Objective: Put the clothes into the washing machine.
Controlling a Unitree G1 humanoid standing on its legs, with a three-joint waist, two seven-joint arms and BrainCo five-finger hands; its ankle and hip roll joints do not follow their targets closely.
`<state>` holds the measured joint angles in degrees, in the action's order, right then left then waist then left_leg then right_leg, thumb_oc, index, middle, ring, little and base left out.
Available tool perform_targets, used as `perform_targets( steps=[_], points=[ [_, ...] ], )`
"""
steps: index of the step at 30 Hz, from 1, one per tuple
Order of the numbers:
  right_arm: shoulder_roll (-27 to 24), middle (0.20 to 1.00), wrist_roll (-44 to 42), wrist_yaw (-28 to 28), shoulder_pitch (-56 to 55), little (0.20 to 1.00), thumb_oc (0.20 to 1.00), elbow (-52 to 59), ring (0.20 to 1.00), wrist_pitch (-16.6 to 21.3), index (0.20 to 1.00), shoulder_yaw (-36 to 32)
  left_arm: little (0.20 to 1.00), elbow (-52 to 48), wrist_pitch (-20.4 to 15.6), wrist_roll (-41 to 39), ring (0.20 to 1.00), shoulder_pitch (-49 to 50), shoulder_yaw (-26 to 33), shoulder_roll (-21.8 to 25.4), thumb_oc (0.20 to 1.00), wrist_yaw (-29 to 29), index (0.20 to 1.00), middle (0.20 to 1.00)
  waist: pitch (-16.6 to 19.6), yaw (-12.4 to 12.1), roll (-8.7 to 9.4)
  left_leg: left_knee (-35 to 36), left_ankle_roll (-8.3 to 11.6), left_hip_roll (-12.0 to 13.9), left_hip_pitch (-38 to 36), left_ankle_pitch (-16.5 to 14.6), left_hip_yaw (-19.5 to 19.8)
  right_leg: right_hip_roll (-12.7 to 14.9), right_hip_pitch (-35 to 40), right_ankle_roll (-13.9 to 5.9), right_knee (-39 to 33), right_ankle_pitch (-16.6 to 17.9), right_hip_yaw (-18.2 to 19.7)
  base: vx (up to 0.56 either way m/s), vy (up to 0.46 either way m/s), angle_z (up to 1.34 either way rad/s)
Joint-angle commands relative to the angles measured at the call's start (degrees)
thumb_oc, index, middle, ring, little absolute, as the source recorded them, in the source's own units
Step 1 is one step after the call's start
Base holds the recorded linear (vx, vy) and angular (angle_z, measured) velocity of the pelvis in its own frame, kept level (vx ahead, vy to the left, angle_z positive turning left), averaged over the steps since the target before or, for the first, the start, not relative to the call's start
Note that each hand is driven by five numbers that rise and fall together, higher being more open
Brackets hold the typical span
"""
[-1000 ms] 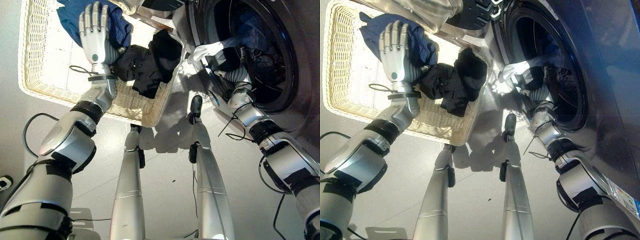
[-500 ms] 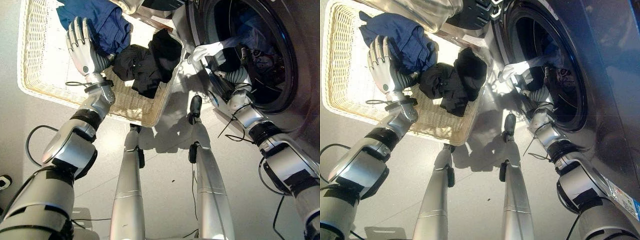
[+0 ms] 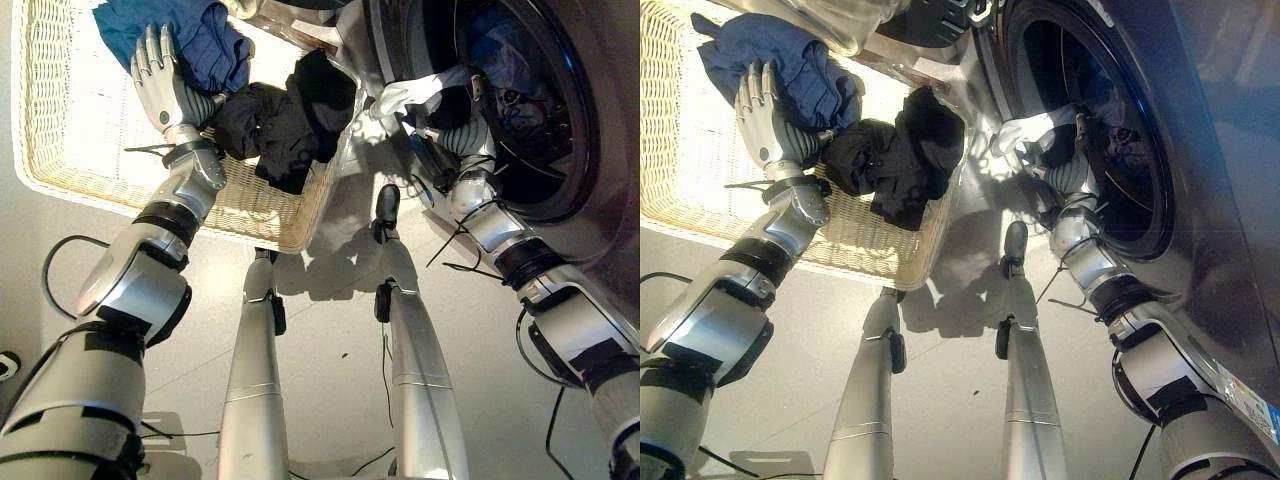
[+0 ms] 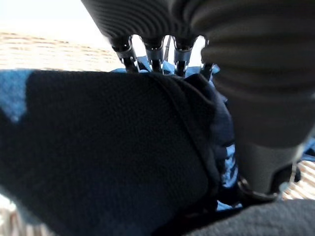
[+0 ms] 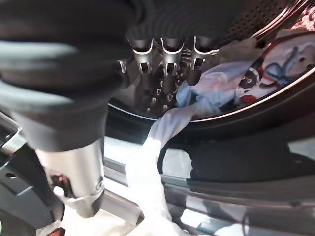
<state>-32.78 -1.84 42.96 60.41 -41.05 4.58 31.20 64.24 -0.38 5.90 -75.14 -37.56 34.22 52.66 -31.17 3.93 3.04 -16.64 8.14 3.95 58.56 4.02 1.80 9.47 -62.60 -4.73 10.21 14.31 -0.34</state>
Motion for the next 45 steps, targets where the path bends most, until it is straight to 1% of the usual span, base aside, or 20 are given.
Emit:
perform_targets(
  steps=[1, 2, 3, 4, 5, 6, 13, 24, 29, 31, 33, 35, 36, 37, 38, 39, 40, 42, 43, 45],
  points=[
    [-3.00, 1.000, 2.05, 1.32, -1.14, 1.000, 1.000, 4.09, 1.000, 0.10, 1.000, 0.19, 1.000, 0.95, 0.98, -0.35, 1.000, -1.04, 1.58, 1.33, 1.000, -0.40, 1.000, 1.000, 1.38, 0.33, -1.75, 2.46, -2.15, -0.28, -0.59, 2.81, 1.61, -0.47, -0.63, -3.85, 6.90, -4.16, -1.46, 0.00, 0.000, 0.00],
    [-3.05, 1.000, 2.10, 1.29, -0.98, 1.000, 1.000, 4.33, 1.000, -0.01, 1.000, 0.25, 1.000, 1.28, 1.48, -0.42, 1.000, -1.22, 1.44, 1.37, 1.000, -1.73, 1.000, 1.000, 1.38, 0.38, -1.72, 2.47, -2.12, -0.26, -0.49, 2.87, 1.60, -0.45, -0.72, -3.85, 6.86, -4.14, -1.43, 0.00, 0.000, 0.00],
    [-3.04, 1.000, 2.17, 1.29, -0.86, 1.000, 1.000, 4.51, 1.000, -0.16, 1.000, 0.27, 0.464, 1.43, 1.64, -0.45, 0.464, -1.40, 1.26, 1.36, 0.464, -2.56, 0.464, 0.464, 1.38, 0.44, -1.71, 2.50, -2.13, -0.27, -0.43, 2.90, 1.60, -0.47, -0.80, -3.83, 6.82, -4.10, -1.40, 0.00, 0.000, 0.00],
    [-3.04, 1.000, 2.17, 1.29, -0.86, 1.000, 1.000, 4.51, 1.000, -0.16, 1.000, 0.27, 0.464, 1.43, 1.64, -0.45, 0.464, -1.40, 1.26, 1.36, 0.464, -2.56, 0.464, 0.464, 1.38, 0.44, -1.71, 2.50, -2.13, -0.27, -0.43, 2.90, 1.60, -0.47, -0.80, -3.83, 6.82, -4.10, -1.40, 0.00, 0.000, 0.00],
    [-3.04, 1.000, 2.23, 1.30, -0.83, 1.000, 1.000, 4.56, 1.000, -0.19, 1.000, 0.27, 0.351, 1.47, 1.78, -0.58, 0.351, -1.46, 1.20, 1.36, 0.351, -2.91, 0.351, 0.351, 1.38, 0.45, -1.70, 2.52, -2.13, -0.27, -0.41, 2.91, 1.60, -0.48, -0.83, -3.82, 6.81, -4.09, -1.39, 0.00, 0.000, 0.00],
    [-3.14, 1.000, 2.44, 1.34, -1.03, 1.000, 1.000, 5.29, 1.000, -0.40, 1.000, 0.20, 0.200, 1.28, 2.21, -1.10, 0.200, -1.36, 1.01, 1.42, 0.200, -4.63, 0.200, 0.200, 1.38, 0.53, -1.70, 2.53, -2.11, -0.24, -0.31, 2.95, 1.63, -0.58, -0.97, -3.81, 6.81, -4.08, -1.24, 0.00, 0.000, 0.00],
    [-3.47, 1.000, 3.08, 1.08, -1.86, 1.000, 1.000, 7.26, 1.000, -0.25, 1.000, -0.72, 0.200, 0.64, 3.17, -2.60, 0.200, -0.93, 1.23, 1.93, 0.200, -7.23, 0.200, 0.200, 1.38, 0.60, -1.58, 2.54, -2.14, -0.21, -0.17, 3.03, 1.63, -0.57, -0.99, -3.98, 6.58, -3.94, -1.18, 0.00, 0.000, 0.00],
    [-2.91, 1.000, 1.76, 1.12, -3.27, 1.000, 1.000, 10.12, 1.000, 1.93, 1.000, -2.08, 0.200, 0.37, 1.96, -4.89, 0.200, 0.52, 2.56, 1.73, 0.200, -8.93, 0.200, 0.200, 1.38, 0.64, -1.49, 2.56, -2.15, -0.17, -0.35, 3.18, 1.86, -0.56, -0.90, -4.01, 6.64, -3.84, -0.99, 0.00, 0.000, 0.00],
    [-1.70, 1.000, -1.47, -0.21, -4.61, 1.000, 1.000, 11.92, 1.000, 4.61, 1.000, -3.87, 0.200, -0.40, -1.02, -6.82, 0.200, 1.88, 4.19, 1.18, 0.200, -8.89, 0.200, 0.200, 1.38, 0.64, -1.38, 2.57, -2.16, -0.09, -0.49, 3.18, 1.89, -0.58, -0.78, -4.02, 6.65, -3.84, -0.91, 0.00, 0.000, 0.00],
    [-0.62, 1.000, -7.39, -3.13, -6.10, 1.000, 1.000, 13.64, 1.000, 7.90, 1.000, -5.39, 0.200, -2.54, -6.74, -11.14, 0.200, 3.38, 6.18, 0.86, 0.200, -6.86, 0.200, 0.200, 1.38, 0.51, -1.39, 2.75, -2.10, 0.06, -0.62, 3.20, 1.91, -0.61, -0.70, -4.01, 6.70, -3.96, -0.86, 0.00, 0.000, 0.00],
    [0.48, 1.000, -12.96, -7.44, -7.89, 1.000, 1.000, 15.66, 1.000, 11.27, 1.000, -6.96, 0.200, -4.95, -11.69, -12.52, 0.200, 5.04, 8.44, 0.48, 0.200, -5.09, 0.200, 0.200, 1.38, 0.38, -1.30, 2.85, -2.05, 0.13, -0.66, 3.16, 2.00, -0.59, -0.68, -4.01, 6.73, -4.06, -0.87, 0.00, 0.000, 0.00],
    [3.37, 1.000, -21.97, -15.49, -12.47, 1.000, 1.000, 19.83, 1.000, 15.74, 1.000, -9.89, 0.200, -10.62, -20.32, -12.18, 0.200, 9.12, 11.80, -0.51, 0.200, -2.76, 0.200, 0.200, 1.38, 0.01, -1.11, 3.02, -2.01, 0.07, -0.85, 3.04, 2.37, -0.64, -0.40, -3.93, 6.70, -4.24, -1.06, -0.01, -0.049, -0.01],
    [5.01, 1.000, -23.91, -18.21, -14.83, 1.000, 1.000, 22.31, 1.000, 16.40, 1.000, -11.35, 0.200, -15.05, -23.23, -11.19, 0.200, 11.67, 13.22, -1.59, 0.200, -0.72, 0.200, 0.200, 1.38, -0.30, -1.00, 3.22, -2.08, 0.00, -0.79, 3.05, 2.54, -0.65, -0.36, -3.91, 6.66, -4.28, -1.25, -0.01, -0.052, -0.01],
    [5.22, 1.000, -24.21, -18.73, -15.28, 1.000, 1.000, 22.69, 1.000, 16.51, 1.000, -11.54, 0.200, -15.80, -23.82, -10.96, 0.200, 12.29, 13.48, -1.79, 0.200, -0.40, 0.200, 0.200, 1.38, -0.36, -1.01, 3.28, -2.09, -0.02, -0.88, 3.04, 2.59, -0.66, -0.26, -3.92, 6.62, -4.28, -1.30, -0.01, -0.057, -0.01],
    [6.71, 1.000, -25.35, -21.46, -17.32, 1.000, 1.000, 25.51, 1.000, 16.80, 1.000, -12.84, 0.200, -20.74, -27.36, -9.17, 0.200, 15.53, 14.89, -3.21, 0.200, 1.48, 0.200, 0.200, 1.38, -0.76, -0.98, 3.45, -2.25, -0.10, -0.79, 3.00, 2.79, -0.67, -0.39, -3.93, 6.79, -4.29, -1.52, 0.00, -0.062, 0.01],
    [8.53, 1.000, -27.32, -25.29, -20.24, 1.000, 1.000, 29.37, 1.000, 16.82, 1.000, -14.04, 0.200, -26.92, -32.35, -5.20, 0.200, 19.95, 16.78, -5.20, 0.200, 3.22, 0.200, 0.200, 1.38, -1.40, -0.98, 3.61, -2.53, -0.32, -0.88, 2.90, 3.15, -0.64, -0.22, -3.92, 6.99, -4.39, -1.88, 0.00, -0.061, 0.02],
    [8.87, 1.000, -27.51, -26.00, -20.77, 1.000, 1.000, 30.08, 1.000, 16.72, 1.000, -14.25, 0.200, -28.10, -32.73, -4.47, 0.200, 20.75, 17.18, -5.70, 0.200, 3.21, 0.200, 0.200, 1.38, -1.49, -0.98, 3.60, -2.58, -0.33, -0.92, 2.89, 3.18, -0.64, -0.16, -3.92, 7.05, -4.41, -1.96, 0.00, -0.054, 0.03],
    [10.28, 1.000, -30.26, -30.14, -22.76, 1.000, 1.000, 33.14, 1.000, 16.53, 1.000, -15.11, 0.200, -32.59, -37.24, -0.28, 0.200, 23.75, 19.00, -7.71, 0.200, 3.83, 0.200, 0.200, 1.38, -1.94, -0.84, 3.71, -2.83, -0.44, -1.07, 2.82, 3.39, -0.57, 0.08, -3.92, 7.15, -4.42, -2.27, 0.00, -0.047, 0.05],
    [11.46, 1.000, -31.52, -32.59, -24.41, 1.000, 1.000, 35.66, 1.000, 15.52, 1.000, -15.63, 0.200, -37.86, -38.38, 3.13, 0.200, 26.45, 19.76, -8.79, 0.200, 4.19, 0.200, 0.200, 1.38, -2.36, -0.81, 3.76, -3.03, -0.57, -1.29, 2.72, 3.63, -0.45, 0.37, -4.02, 7.32, -4.49, -2.63, 0.00, -0.060, 0.07],
    [12.29, 1.000, -34.42, -36.11, -25.34, 1.000, 1.000, 37.44, 1.000, 14.85, 1.000, -16.08, 0.200, -42.33, -39.57, 7.49, 0.200, 28.40, 20.22, -9.49, 0.200, 4.21, 0.200, 0.200, 1.38, -2.79, -0.68, 3.73, -3.19, -0.71, -1.39, 2.62, 3.91, -0.27, 0.63, -4.13, 7.34, -4.43, -3.03, 0.00, -0.060, 0.06]
  ],
)
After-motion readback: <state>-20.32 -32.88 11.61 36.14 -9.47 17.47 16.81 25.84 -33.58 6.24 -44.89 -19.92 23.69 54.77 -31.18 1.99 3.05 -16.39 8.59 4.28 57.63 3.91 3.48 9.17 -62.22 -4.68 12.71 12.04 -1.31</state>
